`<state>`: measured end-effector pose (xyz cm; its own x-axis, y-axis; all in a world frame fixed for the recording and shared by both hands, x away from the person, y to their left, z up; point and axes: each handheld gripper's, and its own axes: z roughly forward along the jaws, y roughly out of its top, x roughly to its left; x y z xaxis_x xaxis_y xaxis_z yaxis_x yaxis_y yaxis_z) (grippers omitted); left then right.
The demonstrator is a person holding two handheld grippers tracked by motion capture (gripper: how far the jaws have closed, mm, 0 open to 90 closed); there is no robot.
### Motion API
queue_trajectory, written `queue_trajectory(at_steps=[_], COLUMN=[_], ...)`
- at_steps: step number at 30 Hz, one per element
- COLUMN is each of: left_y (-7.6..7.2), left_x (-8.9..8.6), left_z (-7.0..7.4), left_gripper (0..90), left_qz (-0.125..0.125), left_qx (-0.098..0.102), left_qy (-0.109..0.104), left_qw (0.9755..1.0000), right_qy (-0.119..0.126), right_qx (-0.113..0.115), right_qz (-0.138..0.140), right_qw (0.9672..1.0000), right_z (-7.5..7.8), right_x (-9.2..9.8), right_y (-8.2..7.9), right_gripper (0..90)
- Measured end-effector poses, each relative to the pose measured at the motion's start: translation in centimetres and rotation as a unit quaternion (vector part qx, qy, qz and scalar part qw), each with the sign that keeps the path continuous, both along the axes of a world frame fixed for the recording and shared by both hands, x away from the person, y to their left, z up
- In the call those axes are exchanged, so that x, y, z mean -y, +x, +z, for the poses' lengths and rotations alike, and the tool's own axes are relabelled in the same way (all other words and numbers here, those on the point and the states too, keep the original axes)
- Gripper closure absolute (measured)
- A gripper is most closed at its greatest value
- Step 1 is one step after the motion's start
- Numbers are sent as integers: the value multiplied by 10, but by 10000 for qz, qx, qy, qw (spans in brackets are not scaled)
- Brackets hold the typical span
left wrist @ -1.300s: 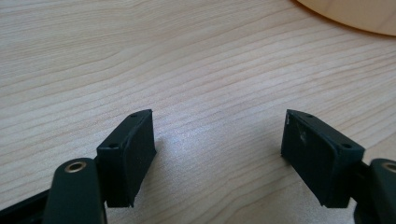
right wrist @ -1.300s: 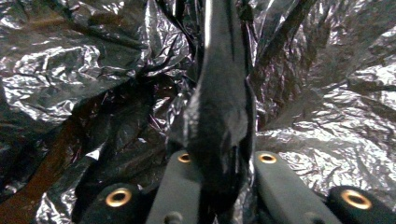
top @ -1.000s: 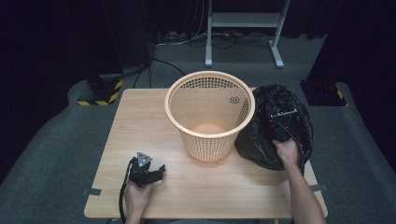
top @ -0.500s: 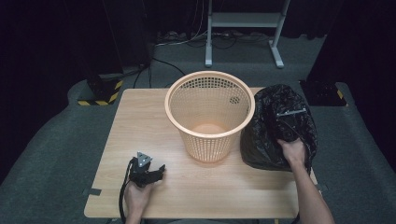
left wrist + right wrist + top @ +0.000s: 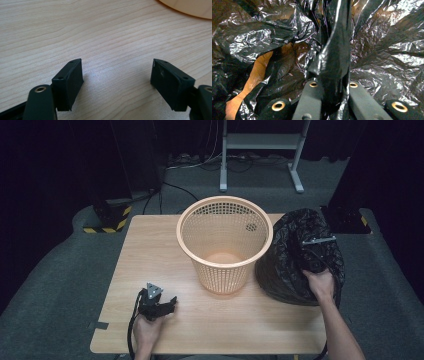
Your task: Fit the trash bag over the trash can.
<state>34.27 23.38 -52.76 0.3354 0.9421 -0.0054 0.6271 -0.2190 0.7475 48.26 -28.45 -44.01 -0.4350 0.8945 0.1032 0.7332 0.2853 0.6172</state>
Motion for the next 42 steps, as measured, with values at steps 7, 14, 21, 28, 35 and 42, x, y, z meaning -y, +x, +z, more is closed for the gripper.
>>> queue_trajectory(at_steps=[7, 14, 21, 28, 35, 42], left_y=[0, 0, 0, 0, 0, 0], left_x=[0, 0, 0, 0, 0, 0], left_z=[0, 0, 0, 0, 0, 0], left_gripper=[259, 259, 259, 259, 260, 261], left_qz=[-1, 0, -1, -1, 5, 6], left_qx=[2, 1, 1, 0, 3, 2], left_qy=[5, 0, 1, 1, -4, -4], left_qw=[10000, 10000, 10000, 10000, 10000, 10000], right_qy=[46, 48, 85, 81, 141, 186], right_qx=[75, 123, 220, 306, 377, 443], right_qz=[20, 88, 131, 223, 253, 241], right_qw=[10000, 9999, 9996, 9993, 9989, 9986], right_z=[9, 19, 30, 43, 53, 65], right_x=[5, 12, 16, 18, 21, 25], right_y=[-9, -18, -26, -31, -36, -42], right_gripper=[888, 888, 889, 889, 889, 889])
